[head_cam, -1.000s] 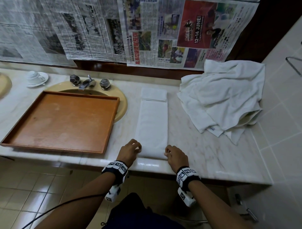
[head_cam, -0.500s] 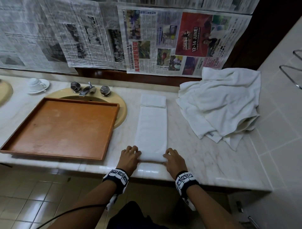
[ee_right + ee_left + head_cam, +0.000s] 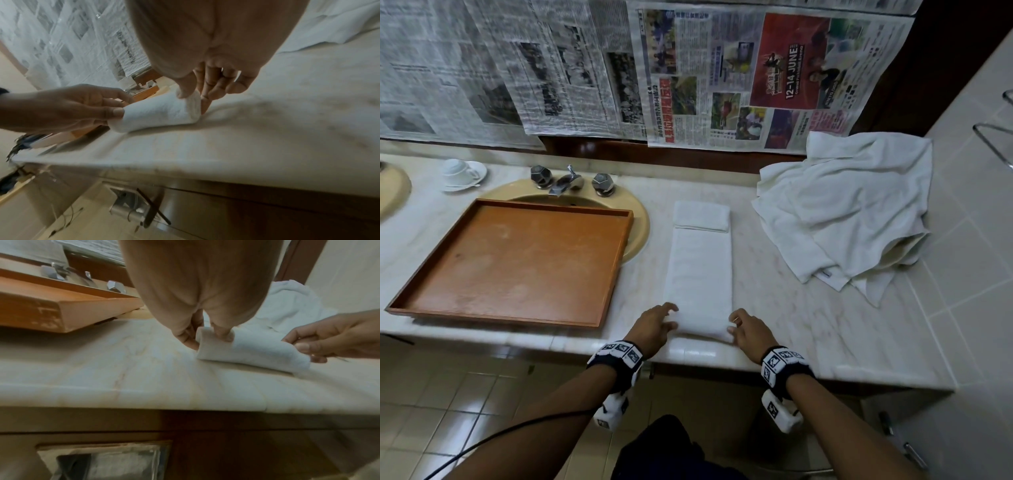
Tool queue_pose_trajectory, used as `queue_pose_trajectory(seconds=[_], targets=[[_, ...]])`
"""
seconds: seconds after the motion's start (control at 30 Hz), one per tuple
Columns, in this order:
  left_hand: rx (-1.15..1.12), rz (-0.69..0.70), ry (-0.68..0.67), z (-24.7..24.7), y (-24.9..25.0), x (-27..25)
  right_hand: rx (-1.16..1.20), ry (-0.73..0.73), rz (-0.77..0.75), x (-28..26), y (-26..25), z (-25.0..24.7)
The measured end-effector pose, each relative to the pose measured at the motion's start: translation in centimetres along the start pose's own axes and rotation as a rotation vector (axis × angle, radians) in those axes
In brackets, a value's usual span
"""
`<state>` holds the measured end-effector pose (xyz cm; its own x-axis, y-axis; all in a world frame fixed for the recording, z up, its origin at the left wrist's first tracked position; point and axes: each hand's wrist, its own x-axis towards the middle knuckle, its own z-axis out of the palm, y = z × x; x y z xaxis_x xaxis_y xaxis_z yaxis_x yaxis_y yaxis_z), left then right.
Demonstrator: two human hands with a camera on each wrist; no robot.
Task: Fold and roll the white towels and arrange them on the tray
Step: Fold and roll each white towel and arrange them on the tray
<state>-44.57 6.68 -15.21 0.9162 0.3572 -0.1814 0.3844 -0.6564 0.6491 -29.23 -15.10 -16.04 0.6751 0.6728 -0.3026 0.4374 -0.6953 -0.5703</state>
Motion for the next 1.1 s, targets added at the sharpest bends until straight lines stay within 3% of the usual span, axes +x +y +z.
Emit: queue_pose_trajectory(seconds=[0.17,0.37,0.47,0.57,0.7,0.93,1.1], targets=[[-0.01,-0.055,0.101,-0.6,1.1,1.1,-0.034,0.098,0.08,0.8,-0.9,0.2],[0.057,0.009,0.183,0.7,0.1,0.9,-0.084,0.316,-0.038,-0.5,-0.9,1.1],[0.252,0.016,0.138,1.2,-0.9,0.0,-0.136,0.337,-0.108,-0.8,-0.4,1.6],[0.403,0.004,0.072,0.9,-1.1,-0.1,-0.204,0.256,-0.15,-1.0,0.4,1.8],[0.438,0.0,0.068,0.5,-0.4,0.7,-0.262,0.202,-0.128,-0.2,-0.2,1.1],[0.346,0.143,0.055,1.1,-0.9,0.2,-0.237,0.097,-0.108,0.5,0.5,1.0],[0.182,0.08,-0.025,0.1,-1.1,-0.1,-0.076,-0.001,-0.089,0.4,0.8,0.5]])
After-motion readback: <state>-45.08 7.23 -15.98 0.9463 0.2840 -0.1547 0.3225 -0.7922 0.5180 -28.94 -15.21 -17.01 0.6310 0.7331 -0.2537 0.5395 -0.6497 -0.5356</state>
